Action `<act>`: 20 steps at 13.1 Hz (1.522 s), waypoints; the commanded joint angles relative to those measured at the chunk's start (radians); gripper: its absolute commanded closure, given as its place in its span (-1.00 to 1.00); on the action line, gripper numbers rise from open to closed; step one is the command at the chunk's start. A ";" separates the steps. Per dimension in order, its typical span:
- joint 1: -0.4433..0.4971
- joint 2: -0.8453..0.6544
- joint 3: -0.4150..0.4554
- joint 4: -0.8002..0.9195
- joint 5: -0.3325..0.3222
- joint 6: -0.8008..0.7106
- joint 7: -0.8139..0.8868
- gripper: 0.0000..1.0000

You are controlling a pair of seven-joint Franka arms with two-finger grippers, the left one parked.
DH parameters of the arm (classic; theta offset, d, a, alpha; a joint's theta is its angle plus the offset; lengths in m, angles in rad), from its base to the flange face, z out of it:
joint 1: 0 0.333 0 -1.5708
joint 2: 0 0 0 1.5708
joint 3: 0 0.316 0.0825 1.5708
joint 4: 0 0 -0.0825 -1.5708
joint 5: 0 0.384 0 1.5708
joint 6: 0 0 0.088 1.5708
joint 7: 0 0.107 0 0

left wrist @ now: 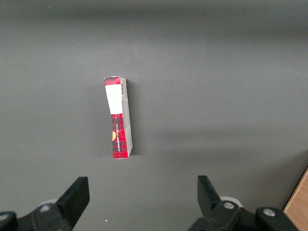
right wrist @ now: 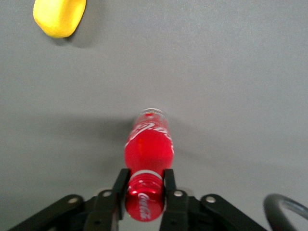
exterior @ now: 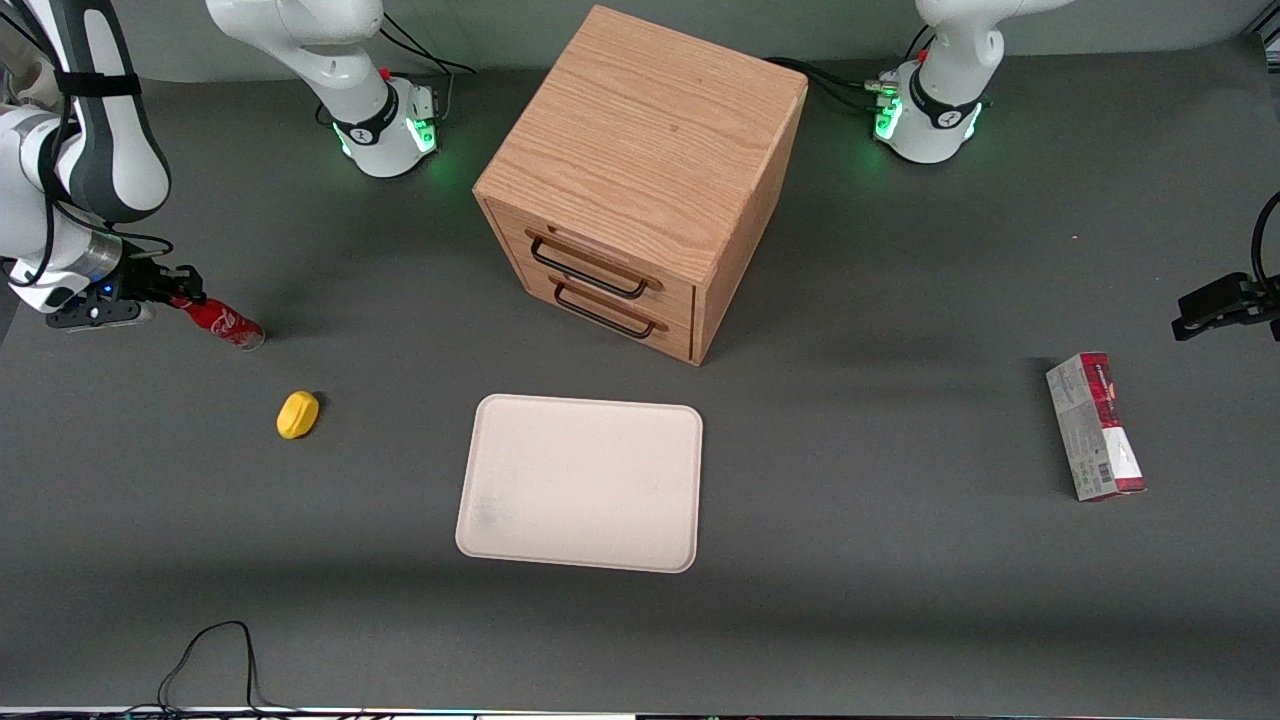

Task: Place coke bottle on tray
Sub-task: 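Close the right gripper on the bottle and lift it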

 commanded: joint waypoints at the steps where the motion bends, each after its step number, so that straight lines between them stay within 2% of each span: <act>1: 0.006 -0.024 -0.010 -0.014 -0.017 0.010 -0.022 0.91; 2: 0.006 -0.024 -0.010 -0.014 -0.017 0.010 -0.022 1.00; 5: 0.006 -0.038 -0.008 -0.011 -0.017 -0.013 -0.020 1.00; 9: 0.001 -0.132 -0.007 0.055 -0.020 -0.185 -0.009 0.96; 12: 0.008 -0.120 0.003 0.243 -0.017 -0.428 -0.009 0.94; 15: 0.008 -0.069 0.056 0.468 -0.012 -0.613 0.000 0.97; 19: 0.005 0.116 0.122 0.838 -0.004 -0.808 0.011 0.96; 20: 0.003 0.179 0.142 0.950 0.015 -0.870 0.014 0.95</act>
